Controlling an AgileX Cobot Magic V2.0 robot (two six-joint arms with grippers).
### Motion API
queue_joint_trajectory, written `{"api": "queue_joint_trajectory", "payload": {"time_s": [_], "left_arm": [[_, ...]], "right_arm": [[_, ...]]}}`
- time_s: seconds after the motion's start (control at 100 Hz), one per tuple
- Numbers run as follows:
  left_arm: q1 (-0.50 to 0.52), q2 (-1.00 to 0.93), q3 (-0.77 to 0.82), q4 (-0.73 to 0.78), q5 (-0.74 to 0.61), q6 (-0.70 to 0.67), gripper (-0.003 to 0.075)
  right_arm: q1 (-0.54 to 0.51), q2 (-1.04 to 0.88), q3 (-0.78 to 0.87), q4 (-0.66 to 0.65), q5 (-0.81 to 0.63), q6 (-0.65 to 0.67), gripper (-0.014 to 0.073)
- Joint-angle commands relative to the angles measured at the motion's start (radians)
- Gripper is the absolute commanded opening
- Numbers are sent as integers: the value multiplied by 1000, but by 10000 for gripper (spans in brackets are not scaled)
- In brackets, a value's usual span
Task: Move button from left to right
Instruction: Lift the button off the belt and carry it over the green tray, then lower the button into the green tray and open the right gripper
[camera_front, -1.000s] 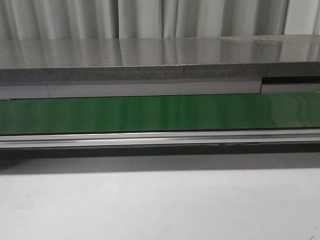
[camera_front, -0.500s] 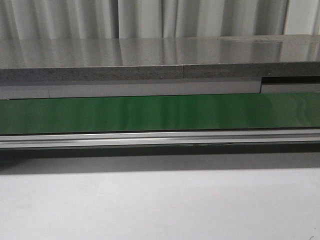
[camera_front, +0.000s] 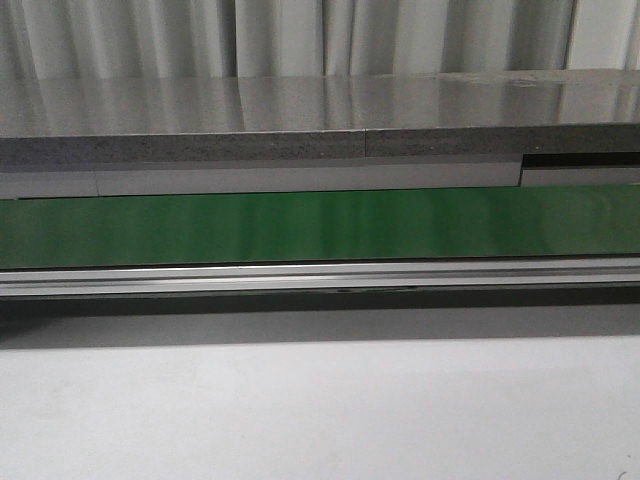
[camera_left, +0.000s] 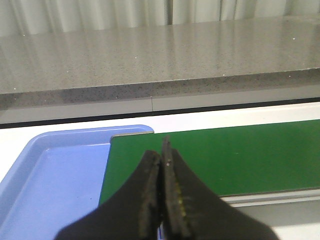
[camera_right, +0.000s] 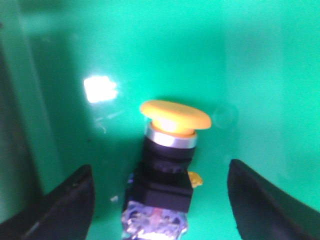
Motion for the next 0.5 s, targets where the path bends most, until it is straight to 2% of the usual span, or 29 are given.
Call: {"api": "queue_joint_trajectory", "payload": {"time_s": [0.0, 0.26, 0.49], "left_arm": [[-7, 6, -30, -10, -85, -1, -21], [-7, 6, -30, -10, -85, -1, -20], [-7, 6, -30, -10, -85, -1, -21]], "right_arm": [[0, -105, -28, -2, -31, 19, 560], [31, -247, -28, 87, -111, 19, 560], [139, -363, -28, 110, -162, 18, 560]]}}
